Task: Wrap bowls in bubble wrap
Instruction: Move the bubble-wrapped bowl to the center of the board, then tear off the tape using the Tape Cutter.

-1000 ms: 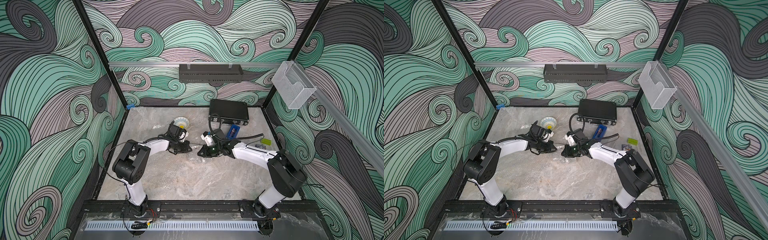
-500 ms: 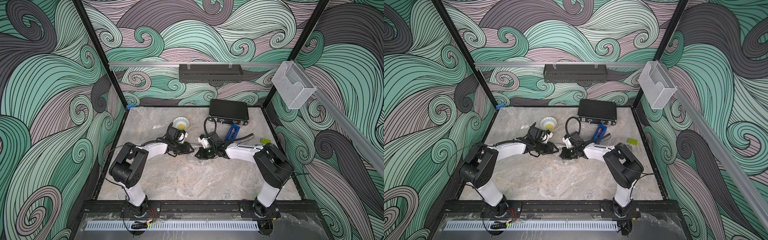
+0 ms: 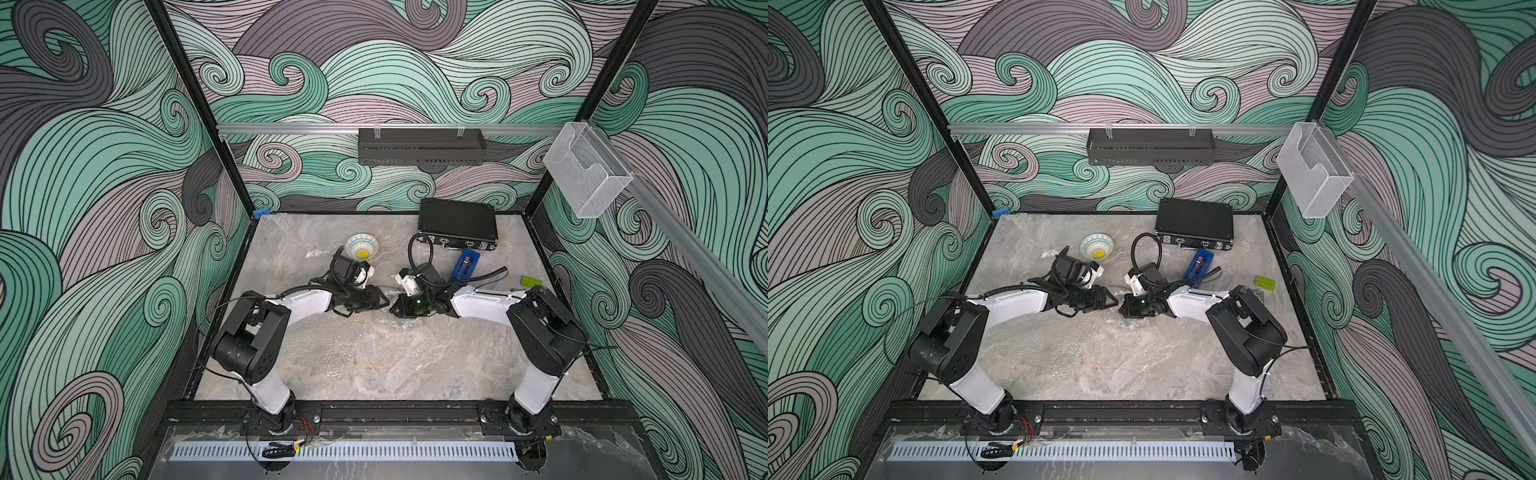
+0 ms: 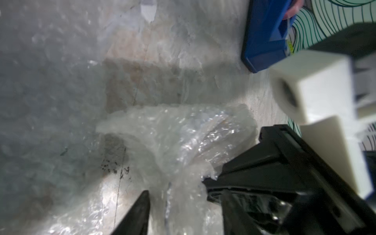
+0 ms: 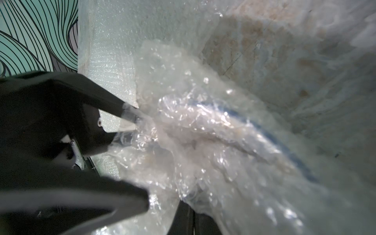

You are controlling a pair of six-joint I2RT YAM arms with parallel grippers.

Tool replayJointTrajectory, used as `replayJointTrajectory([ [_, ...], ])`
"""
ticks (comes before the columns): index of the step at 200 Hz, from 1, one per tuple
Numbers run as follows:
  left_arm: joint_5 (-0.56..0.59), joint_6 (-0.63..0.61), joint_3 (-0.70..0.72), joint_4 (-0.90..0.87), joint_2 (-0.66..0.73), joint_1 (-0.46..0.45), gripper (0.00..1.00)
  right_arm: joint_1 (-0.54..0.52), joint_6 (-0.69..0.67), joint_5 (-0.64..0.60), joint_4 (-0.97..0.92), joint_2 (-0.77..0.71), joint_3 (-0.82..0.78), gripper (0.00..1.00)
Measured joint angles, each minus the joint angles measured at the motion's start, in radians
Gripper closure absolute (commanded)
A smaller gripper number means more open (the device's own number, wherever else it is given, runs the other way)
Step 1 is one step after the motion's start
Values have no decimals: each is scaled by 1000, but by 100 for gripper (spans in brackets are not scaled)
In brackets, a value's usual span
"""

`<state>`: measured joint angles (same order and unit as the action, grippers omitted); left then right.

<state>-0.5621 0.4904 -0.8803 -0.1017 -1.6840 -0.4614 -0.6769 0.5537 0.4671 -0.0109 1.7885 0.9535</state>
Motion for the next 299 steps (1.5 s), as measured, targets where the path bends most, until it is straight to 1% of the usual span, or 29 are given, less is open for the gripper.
replayJointTrajectory([
  [18, 0, -2, -6, -3, -35, 0, 81, 0, 0, 0, 0, 0, 0, 91],
  [48, 22, -7, -12, -2, -35, 0, 100, -2, -4, -5, -14, -21, 0, 83],
  [75, 27, -8, -12, -3, -35, 0, 100, -2, -23, -31, -56, -65, 4, 77],
  [105, 27, -8, -12, -5, -35, 0, 100, 17, -41, -48, -126, -120, 5, 73],
  [154, 27, -8, -13, -11, -35, 0, 100, 79, -68, -69, -208, -248, 5, 70],
  [168, 28, -9, -13, -11, -35, 0, 100, 104, -78, -98, -237, -290, 3, 68],
  [182, 29, -10, -13, -14, -34, 0, 100, 146, -81, -147, -262, -334, -3, 63],
  [203, 32, -11, -13, -17, -32, -2, 100, 263, -58, -212, -266, -400, -46, 55],
  [219, 35, -11, -13, -17, -33, -5, 100, 361, -26, -248, -239, -435, -99, 54],
  [232, 35, -11, -15, -18, -33, -6, 100, 418, 8, -258, -222, -436, -122, 54],
  [246, 35, -13, -15, -19, -33, -6, 100, 457, 45, -255, -194, -416, -128, 55],
  [272, 36, -19, -16, -21, -33, -7, 100, 502, 97, -241, -136, -346, -105, 56],
  [299, 37, -25, -18, -26, -33, -10, 100, 539, 137, -220, -90, -283, -72, 53],
])
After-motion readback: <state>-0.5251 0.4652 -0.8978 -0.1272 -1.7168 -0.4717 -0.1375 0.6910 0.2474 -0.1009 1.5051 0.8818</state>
